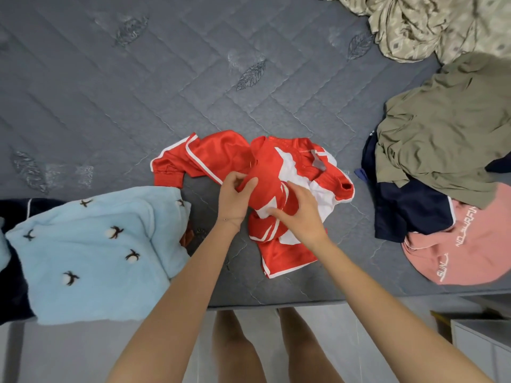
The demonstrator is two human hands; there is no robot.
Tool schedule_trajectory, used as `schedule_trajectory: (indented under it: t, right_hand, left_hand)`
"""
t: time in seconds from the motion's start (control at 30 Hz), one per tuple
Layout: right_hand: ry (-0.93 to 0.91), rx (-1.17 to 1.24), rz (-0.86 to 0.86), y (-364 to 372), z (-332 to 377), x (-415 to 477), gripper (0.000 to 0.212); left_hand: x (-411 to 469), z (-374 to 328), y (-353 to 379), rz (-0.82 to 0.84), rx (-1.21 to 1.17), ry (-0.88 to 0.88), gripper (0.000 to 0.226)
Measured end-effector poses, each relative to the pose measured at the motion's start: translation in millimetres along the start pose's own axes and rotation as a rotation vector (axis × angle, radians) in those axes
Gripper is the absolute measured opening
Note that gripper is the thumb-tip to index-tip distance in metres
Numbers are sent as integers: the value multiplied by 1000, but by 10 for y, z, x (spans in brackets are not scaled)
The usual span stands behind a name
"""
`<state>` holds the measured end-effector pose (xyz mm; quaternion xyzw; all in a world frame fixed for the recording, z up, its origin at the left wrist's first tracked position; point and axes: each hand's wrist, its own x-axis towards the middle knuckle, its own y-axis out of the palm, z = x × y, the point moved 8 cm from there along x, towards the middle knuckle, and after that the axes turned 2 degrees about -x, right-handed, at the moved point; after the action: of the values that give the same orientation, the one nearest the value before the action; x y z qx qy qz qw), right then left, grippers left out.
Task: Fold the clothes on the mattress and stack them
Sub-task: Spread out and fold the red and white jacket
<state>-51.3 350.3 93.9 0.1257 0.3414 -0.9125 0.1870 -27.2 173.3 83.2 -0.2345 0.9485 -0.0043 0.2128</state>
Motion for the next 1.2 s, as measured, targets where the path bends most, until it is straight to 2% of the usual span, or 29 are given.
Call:
schedule_trajectory:
  t: [0.07,0.17,0.23,0.27,0.37,0.43,0.5,0.53,0.63,0.77,0.83,0.9,0.97,1.0,1.1,1.2]
  right_hand:
    - [-67,76,56,127,170,-45,70]
    - [-10,136,-95,6,278,-64,49]
    - [12,101,-168,-155,354,-52,27]
    - [1,82,-186,-246,420,-47,23]
    - [-31,89,-246,-557,636,-39,18]
    - [-74,141,-263,-756,825,-66,18]
    - [-131,203,-213,-891,1046,-109,19]
    - [-156,226,-181,-952,1151,-138,18]
    - [-202,299,-122,-1196,1481,-238,11]
    - [-228,357,-23,-1517,1883,-347,26]
    - [-243,381,21,-1664,2023,-397,28]
    - [-264,395,44,-1819,2141,-453,30]
    - [-279,389,23,-1991,2235,-513,29]
    - [-287,378,-14,-2089,2270,-547,28]
    - [-318,352,-154,-2356,2313,-634,25]
    - [-342,342,-239,-2503,2319,-715,21]
  left_hand:
    - [-53,-207,114,55,-32,35,25]
    - [-116,-490,236,148,-29,119,21]
    - [-147,-655,256,179,-63,107,20]
    - [-156,-724,262,194,-80,93,20]
    - [-158,-868,265,222,-124,42,22]
    - [-110,-866,207,172,-117,-29,24]
    - [-55,-841,136,121,14,-49,16]
    - [-38,-847,112,120,87,-46,20]
    - [-56,-974,75,148,108,-50,55]
    - [-84,-1411,-50,128,123,20,89]
    - [-57,-1723,-122,127,200,96,96]
    - [-30,-2097,-134,209,302,228,76]
    - [-90,-2389,-92,346,352,272,30]
    - [-160,-2503,-84,406,364,268,16]
    - [-337,-2734,-129,459,316,222,2]
    - [-546,-2863,-172,499,137,158,23]
